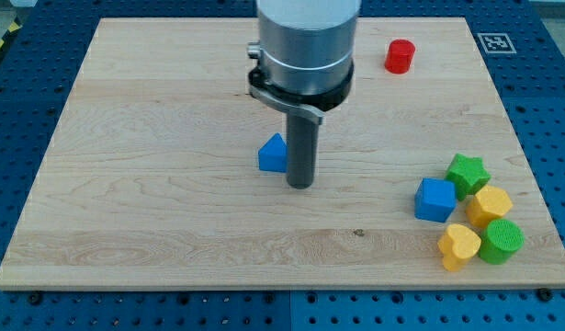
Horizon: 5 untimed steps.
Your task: Move the blue triangle to the top of the blue cube
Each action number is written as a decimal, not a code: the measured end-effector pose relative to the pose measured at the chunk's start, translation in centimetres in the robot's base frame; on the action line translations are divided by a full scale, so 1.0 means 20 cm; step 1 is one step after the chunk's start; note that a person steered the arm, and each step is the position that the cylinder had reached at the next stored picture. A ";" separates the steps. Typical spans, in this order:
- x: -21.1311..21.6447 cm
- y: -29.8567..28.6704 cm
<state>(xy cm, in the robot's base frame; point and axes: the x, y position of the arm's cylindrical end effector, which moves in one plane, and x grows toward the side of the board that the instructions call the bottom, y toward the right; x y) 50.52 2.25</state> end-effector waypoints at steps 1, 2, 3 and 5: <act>0.00 -0.05; 0.05 -0.35; -0.08 -0.45; -0.09 -0.08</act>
<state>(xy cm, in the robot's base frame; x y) 48.70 0.64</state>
